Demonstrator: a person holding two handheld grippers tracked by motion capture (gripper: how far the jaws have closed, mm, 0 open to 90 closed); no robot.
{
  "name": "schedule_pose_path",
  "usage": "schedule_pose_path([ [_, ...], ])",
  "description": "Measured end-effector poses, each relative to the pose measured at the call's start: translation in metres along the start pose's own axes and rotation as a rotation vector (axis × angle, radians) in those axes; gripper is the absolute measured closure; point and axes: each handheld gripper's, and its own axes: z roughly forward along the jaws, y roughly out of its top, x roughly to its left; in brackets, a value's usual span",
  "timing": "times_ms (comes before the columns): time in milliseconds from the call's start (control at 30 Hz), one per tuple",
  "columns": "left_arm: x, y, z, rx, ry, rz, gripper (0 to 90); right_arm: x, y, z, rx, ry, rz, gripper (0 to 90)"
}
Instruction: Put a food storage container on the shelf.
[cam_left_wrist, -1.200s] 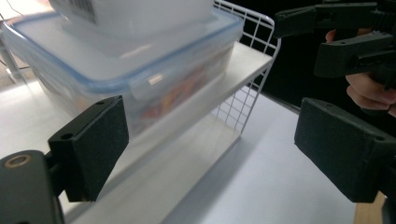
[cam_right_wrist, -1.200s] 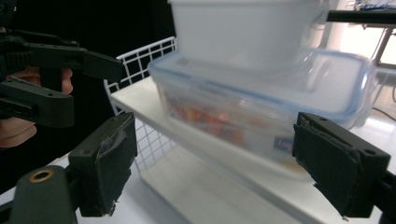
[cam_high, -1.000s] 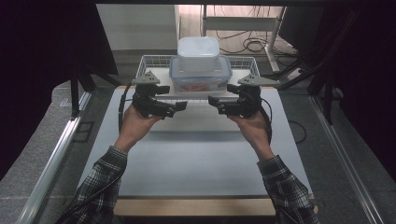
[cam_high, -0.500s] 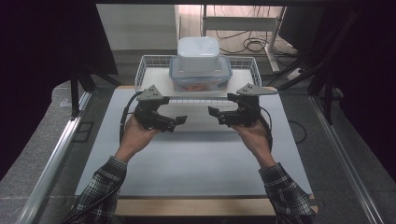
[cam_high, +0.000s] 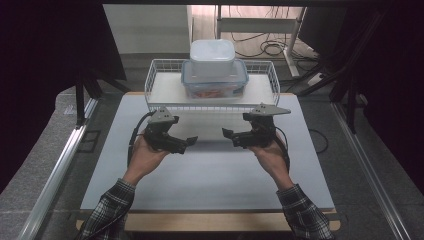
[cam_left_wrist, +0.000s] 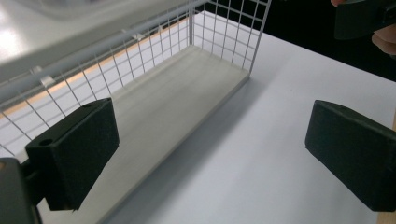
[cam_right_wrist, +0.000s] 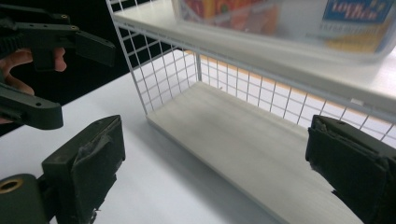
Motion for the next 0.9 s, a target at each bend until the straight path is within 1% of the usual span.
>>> schedule_pose_path([
  [133,0.002,-0.011,0.004,0.004,0.003,-0.017,2.8,-0.002,-0.011,0.005,0.018,-0.010,-0.003,4.9],
  [333,0.002,-0.024,0.008,-0.008,0.019,-0.019,2.8,-0.008,-0.027,0.011,0.039,-0.018,0.016,4.8],
  [467,0.002,-0.034,0.014,-0.009,0.033,-0.025,2.8,-0.012,-0.039,0.017,0.056,-0.026,0.016,4.7],
  [533,0.002,-0.039,0.017,-0.003,0.036,-0.028,2.8,-0.015,-0.044,0.019,0.065,-0.042,0.009,4.5],
  [600,0.003,-0.042,0.020,0.019,0.038,-0.021,2.8,-0.017,-0.048,0.021,0.069,-0.048,0.011,4.4],
  [667,0.002,-0.045,0.022,0.020,0.043,-0.016,2.8,-0.019,-0.052,0.023,0.074,-0.055,0.012,4.0],
  [733,0.001,-0.047,0.023,0.020,0.038,-0.025,2.7,-0.020,-0.056,0.024,0.081,-0.059,0.014,3.5],
  [900,-0.001,-0.055,0.028,0.032,0.034,-0.031,2.3,-0.021,-0.063,0.027,0.093,-0.058,0.011,1.4],
])
